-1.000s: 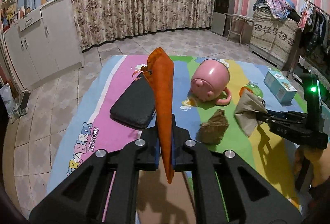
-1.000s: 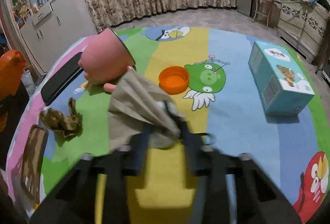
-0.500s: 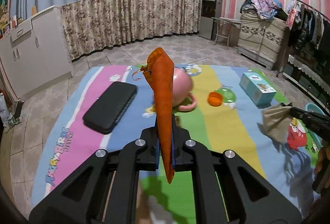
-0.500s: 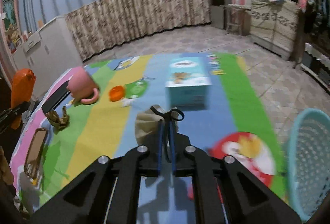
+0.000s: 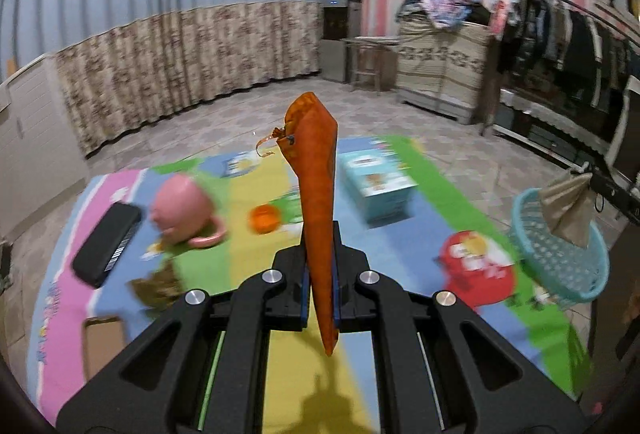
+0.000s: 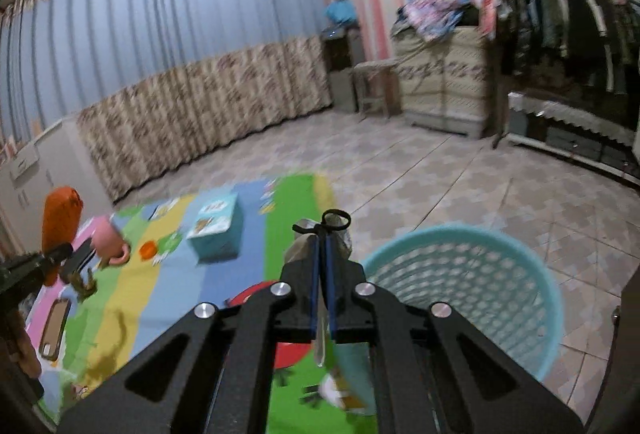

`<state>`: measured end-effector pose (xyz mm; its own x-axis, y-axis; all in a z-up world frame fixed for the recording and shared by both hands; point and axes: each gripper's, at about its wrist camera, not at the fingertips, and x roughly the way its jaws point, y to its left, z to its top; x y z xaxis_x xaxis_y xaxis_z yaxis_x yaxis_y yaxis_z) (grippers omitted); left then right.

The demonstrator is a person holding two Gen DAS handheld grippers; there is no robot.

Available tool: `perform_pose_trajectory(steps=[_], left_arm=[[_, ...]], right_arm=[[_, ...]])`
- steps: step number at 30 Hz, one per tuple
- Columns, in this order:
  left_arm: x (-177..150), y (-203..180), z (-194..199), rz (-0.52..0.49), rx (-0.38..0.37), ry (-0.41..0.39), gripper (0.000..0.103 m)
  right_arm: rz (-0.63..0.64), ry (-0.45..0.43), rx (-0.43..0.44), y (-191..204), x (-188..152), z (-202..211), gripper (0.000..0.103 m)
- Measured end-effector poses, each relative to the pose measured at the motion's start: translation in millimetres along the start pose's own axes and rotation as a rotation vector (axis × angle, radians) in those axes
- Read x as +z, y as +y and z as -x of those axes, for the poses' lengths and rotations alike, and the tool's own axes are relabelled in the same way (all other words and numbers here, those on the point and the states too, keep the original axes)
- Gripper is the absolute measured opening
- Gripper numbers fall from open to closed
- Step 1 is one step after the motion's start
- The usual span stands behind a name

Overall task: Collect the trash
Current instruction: 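Carry the orange carrot and beige bag with both grippers over the basket, then open the left gripper to drop the carrot while the right holds the beige bag by the basket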

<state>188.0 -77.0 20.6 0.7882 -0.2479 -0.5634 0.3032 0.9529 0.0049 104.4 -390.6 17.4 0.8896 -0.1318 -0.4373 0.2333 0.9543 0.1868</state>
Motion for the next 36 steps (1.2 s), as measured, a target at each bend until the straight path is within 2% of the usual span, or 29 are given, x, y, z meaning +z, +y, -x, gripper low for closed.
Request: perform_pose_trajectory(steps=[6, 13, 16, 20, 25, 32, 33, 35, 36], left_arm=[[16, -83, -5, -0.04, -0.103, -0.026, 0.006], [27, -190, -13, -0.117, -0.21, -0.043, 0.006], [27, -222, -18, -0.134, -0.263, -0.045, 0.006], [20, -253, -31, -0.145, -0.296, -0.023, 0.006], [14, -275, -59, -0.133, -0.322, 0.028, 0.006], [-7, -299, -102, -0.183, -0.3, 0.113, 0.007], [-8, -299, -107, -0.187, -0.31, 0.126, 0.011], [-10, -296, -112, -0.187, -0.3, 0.133, 0.031], [-12, -294, -116, -0.187, -0.284, 0.131, 0.044]], right_arm=[[-0.035, -0.043, -0.039, -43, 5, 13, 0.004], [-0.082, -0.042, -0.067, -83, -1, 10, 0.004], [-0.083, -0.036, -0.085, -94, -4, 7, 0.004], [-0.118, -0.031, -0.103, -121, -8, 9, 0.004], [-0.168, -0.022, -0.122, -150, -14, 4, 0.004], [-0.195, 0.019, -0.148, -164, -24, -9, 0.004], [-0.191, 0.025, -0.151, -163, -25, -11, 0.004], [-0.174, 0.041, -0.159, -160, -25, -17, 0.004], [-0.17, 0.045, -0.161, -160, -26, -18, 0.004]])
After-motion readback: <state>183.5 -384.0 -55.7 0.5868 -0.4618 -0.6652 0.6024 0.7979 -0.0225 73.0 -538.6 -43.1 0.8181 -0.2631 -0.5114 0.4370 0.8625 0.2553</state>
